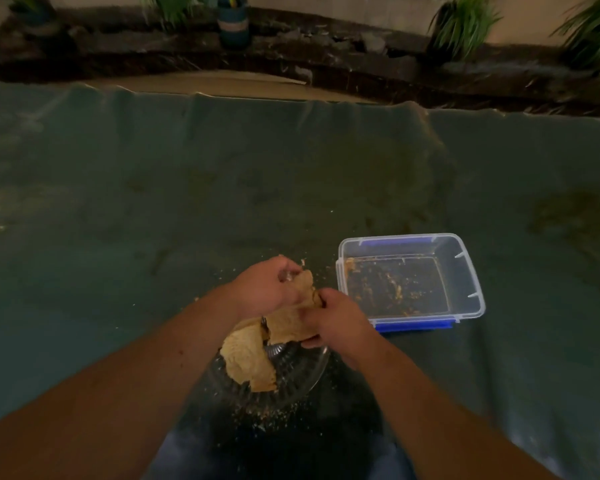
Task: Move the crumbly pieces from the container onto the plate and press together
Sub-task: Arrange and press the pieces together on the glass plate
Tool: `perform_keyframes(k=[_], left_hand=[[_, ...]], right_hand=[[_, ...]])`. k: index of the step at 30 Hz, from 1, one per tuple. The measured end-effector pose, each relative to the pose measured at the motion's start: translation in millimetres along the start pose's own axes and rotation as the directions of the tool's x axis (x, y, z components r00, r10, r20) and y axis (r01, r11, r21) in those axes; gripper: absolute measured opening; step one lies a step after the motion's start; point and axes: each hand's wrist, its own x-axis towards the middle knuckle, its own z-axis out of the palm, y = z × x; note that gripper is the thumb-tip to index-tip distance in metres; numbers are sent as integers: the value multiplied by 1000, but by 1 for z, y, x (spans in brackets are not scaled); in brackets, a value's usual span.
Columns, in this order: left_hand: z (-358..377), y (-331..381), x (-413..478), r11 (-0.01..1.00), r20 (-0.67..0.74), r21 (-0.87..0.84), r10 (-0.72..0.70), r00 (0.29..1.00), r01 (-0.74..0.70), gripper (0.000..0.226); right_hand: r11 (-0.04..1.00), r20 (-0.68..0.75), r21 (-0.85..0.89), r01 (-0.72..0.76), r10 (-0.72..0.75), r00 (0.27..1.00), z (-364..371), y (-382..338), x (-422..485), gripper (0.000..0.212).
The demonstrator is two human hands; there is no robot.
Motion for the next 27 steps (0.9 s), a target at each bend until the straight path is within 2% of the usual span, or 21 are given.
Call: perform_keyframes(k=[4,5,7,9,11,15,18,20,22,24,27], left_hand=[[7,-42,-5,944,59,326,-73,996,50,33],[11,-50,-6,928,46,368,-74,996,51,33],[21,-59,-9,919,10,387,-78,997,68,35],[29,-61,-12,897,-4,435,-80,997,74,33],[37,-60,-13,858,-16,510,-52,999,53,30],[37,-60,-22,804,-96,595,47,994,19,31],[24,-70,-34,776,-228,630,140,963,36,51],[16,-80,-39,658,-253,737,57,966,154,79],[12,-92,-42,535,-229,818,-33,973,211,91],[13,-101,-41,516,-171,842,-20,985,157,79],[14,-109,-39,602,-93,798,100,991,15,43]], right_hand=[[993,-46,55,-107,109,993,7,36,3,19],[992,-68,-6,-129,129,989,7,44,3,16],[954,-143,-270,-133,97,985,7,58,4,13],[866,-190,-487,-115,24,982,8,66,4,12],[781,-191,-617,-91,-36,981,11,67,4,13],[443,-157,-895,-56,-194,968,16,62,2,22],[265,-76,-964,28,-376,924,18,56,-4,39],[181,41,-974,137,-455,890,22,50,-2,55],[112,159,-967,228,-432,888,30,43,4,61],[36,221,-966,255,-393,893,40,40,10,61],[-56,229,-973,225,-389,893,47,42,16,47]])
